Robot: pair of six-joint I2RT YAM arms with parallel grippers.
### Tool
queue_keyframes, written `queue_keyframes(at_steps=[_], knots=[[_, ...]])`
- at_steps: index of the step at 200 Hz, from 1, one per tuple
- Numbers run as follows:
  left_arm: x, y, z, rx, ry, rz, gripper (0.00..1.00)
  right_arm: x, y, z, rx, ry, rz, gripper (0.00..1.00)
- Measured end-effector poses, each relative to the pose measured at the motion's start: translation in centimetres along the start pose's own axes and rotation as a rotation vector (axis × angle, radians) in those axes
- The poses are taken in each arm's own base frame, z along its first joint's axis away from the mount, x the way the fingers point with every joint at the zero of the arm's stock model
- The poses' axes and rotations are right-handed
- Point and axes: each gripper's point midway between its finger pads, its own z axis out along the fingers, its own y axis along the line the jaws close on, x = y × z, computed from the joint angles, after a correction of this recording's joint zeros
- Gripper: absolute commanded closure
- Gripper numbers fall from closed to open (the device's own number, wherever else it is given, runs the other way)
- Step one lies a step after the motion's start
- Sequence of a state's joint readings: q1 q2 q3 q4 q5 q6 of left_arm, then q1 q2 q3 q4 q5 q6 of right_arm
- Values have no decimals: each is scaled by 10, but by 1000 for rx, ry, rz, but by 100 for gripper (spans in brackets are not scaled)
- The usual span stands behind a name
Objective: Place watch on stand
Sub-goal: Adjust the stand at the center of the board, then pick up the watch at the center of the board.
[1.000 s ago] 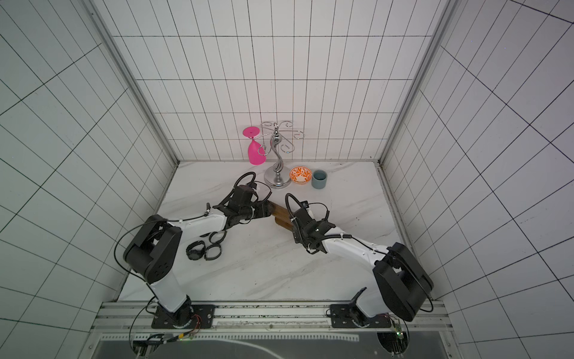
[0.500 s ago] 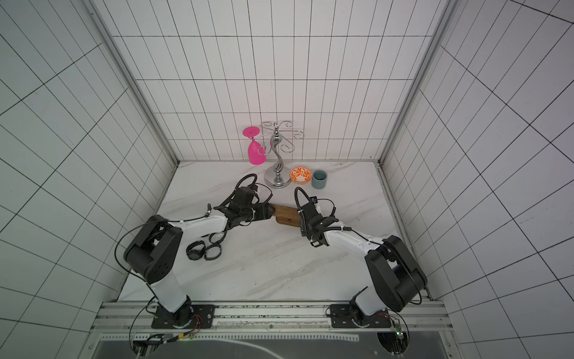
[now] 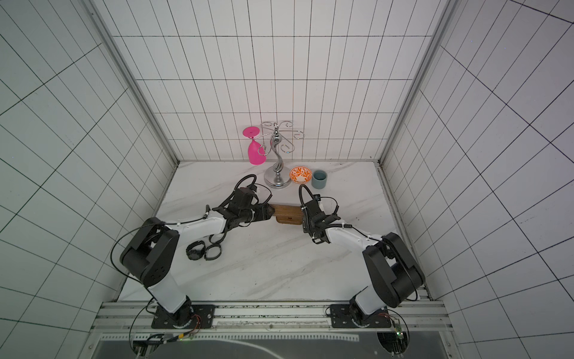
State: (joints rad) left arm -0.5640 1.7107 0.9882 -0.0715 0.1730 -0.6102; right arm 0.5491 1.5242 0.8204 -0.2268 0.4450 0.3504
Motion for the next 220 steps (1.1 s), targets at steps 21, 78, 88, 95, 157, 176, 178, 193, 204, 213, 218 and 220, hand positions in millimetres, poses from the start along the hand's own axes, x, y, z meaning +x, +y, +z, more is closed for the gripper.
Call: queue_keyframes(at_steps=[21,78,88,95,157,176,178,193,204,213,218,220], knots=[[0,2,-10,-15,-16,-2,29,1,5,-2,-28,6,-6,0],[-5,33,-113,-172,-204,-6,29,-26,51,-87,-261,-184,-44,1],[-9,46,-131,-219,-250,-20,29,-23,57,-97,-296,-198,-54,1],[-9,56,-141,-252,-277,-31,30,-19,61,-101,-312,-199,-62,1],[15,144,-166,-542,-248,-121,38,6,74,-105,-360,-177,-100,1],[27,153,-151,-572,-169,-114,41,6,72,-108,-369,-187,-94,2],[28,155,-149,-576,-158,-115,42,6,72,-108,-370,-189,-93,2],[37,162,-133,-606,-73,-111,46,6,70,-110,-375,-199,-86,2],[42,165,-122,-615,-20,-105,48,6,69,-111,-378,-204,-84,2],[45,167,-115,-617,11,-105,48,7,69,-111,-378,-205,-82,2],[47,168,-111,-619,26,-103,48,7,69,-110,-378,-204,-83,2],[48,168,-111,-619,30,-103,48,8,69,-110,-377,-203,-84,2]])
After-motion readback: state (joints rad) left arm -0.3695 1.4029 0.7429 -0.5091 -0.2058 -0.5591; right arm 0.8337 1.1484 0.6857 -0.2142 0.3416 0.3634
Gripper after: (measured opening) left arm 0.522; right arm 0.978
